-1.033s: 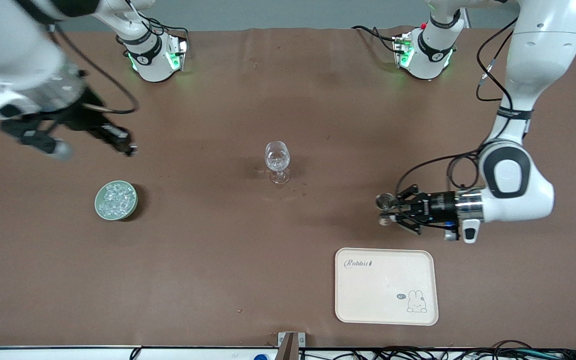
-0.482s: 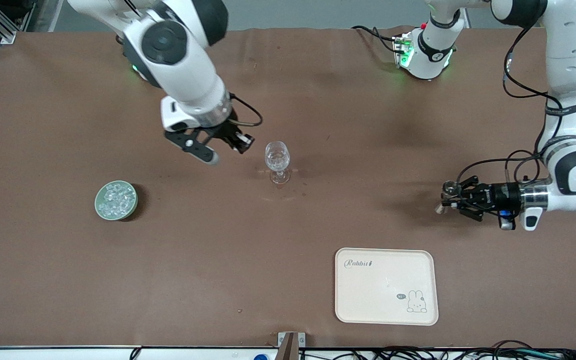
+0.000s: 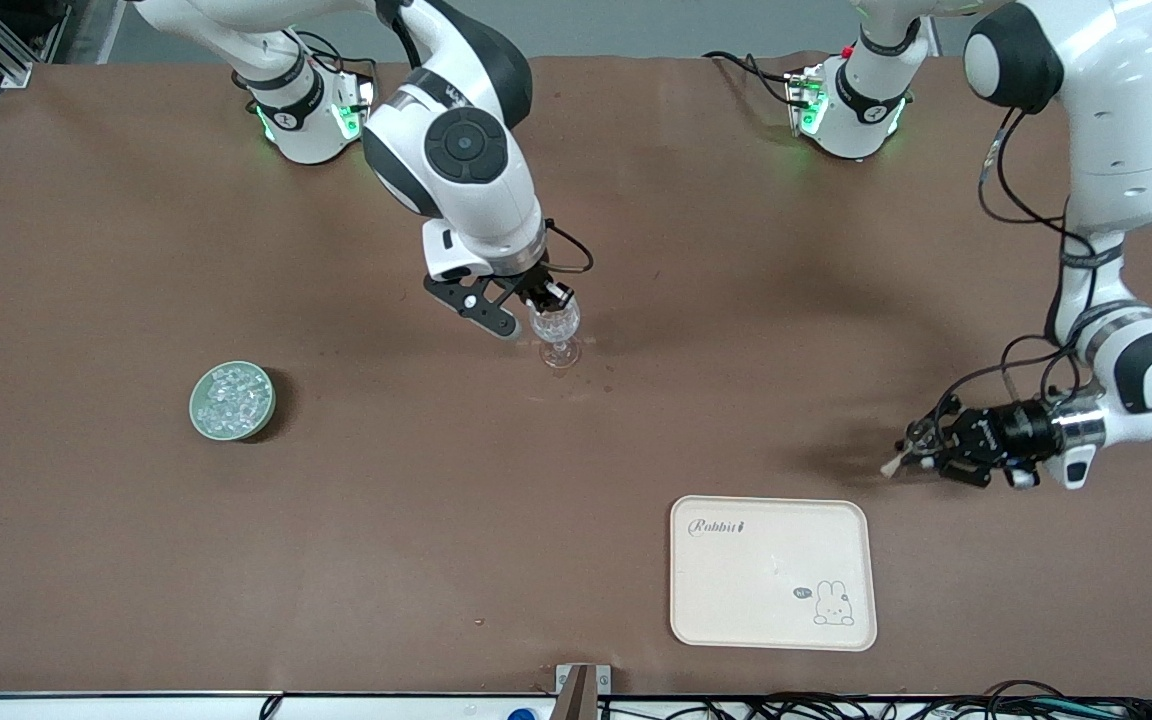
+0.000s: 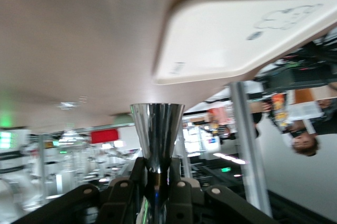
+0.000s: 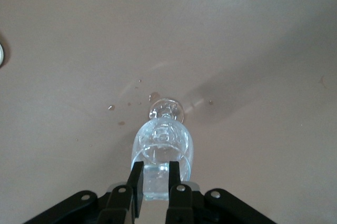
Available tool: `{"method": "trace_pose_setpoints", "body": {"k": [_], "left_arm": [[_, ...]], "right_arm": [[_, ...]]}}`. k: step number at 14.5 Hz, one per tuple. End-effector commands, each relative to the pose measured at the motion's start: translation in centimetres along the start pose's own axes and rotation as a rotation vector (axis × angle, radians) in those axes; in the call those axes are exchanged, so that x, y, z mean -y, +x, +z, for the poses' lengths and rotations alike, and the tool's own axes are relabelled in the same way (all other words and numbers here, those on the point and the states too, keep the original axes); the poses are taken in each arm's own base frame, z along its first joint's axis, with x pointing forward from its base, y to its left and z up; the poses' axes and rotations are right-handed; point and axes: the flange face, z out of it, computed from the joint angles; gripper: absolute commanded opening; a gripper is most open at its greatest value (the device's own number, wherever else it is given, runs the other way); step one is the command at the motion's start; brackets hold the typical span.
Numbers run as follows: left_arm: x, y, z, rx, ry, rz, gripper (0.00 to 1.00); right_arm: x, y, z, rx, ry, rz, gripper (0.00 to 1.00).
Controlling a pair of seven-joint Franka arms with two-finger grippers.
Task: Pour wine and add ice with both arms
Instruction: 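Release the ice with the right gripper while the left gripper lowers the jigger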
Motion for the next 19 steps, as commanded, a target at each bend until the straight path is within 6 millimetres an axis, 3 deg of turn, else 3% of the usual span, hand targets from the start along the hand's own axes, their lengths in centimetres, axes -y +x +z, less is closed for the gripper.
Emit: {"method": "trace_pose_setpoints", "body": {"k": [1, 5, 9, 13, 19], "left_arm": [[-3.5, 0.1, 3.2, 0.044, -0.110, -0.075, 0.00], [-5.3, 0.3, 10.1, 0.004, -0.223, -0.134, 0.01], [-4.5, 0.7, 15.4, -0.026, -0.281, -0.172, 0.01], [-3.4, 2.6, 16.3, -0.055, -0.295, -0.171, 0.01], [-2.5, 4.5, 14.4, -0.012, -0.357, -0.178, 0.11]], "right_arm": [[0.2, -0.7, 0.7, -0.013, -0.008, 0.005, 0.02], [0.5, -1.5, 1.6, -0.006, -0.008, -0.001, 0.03], [0.7, -2.0, 2.8, 0.005, -0.024, -0.010, 0.05], [0.8, -1.8, 3.0, 0.009, -0.027, -0.009, 0.07], [0.7, -1.0, 3.2, 0.012, -0.028, -0.004, 0.08]]}}
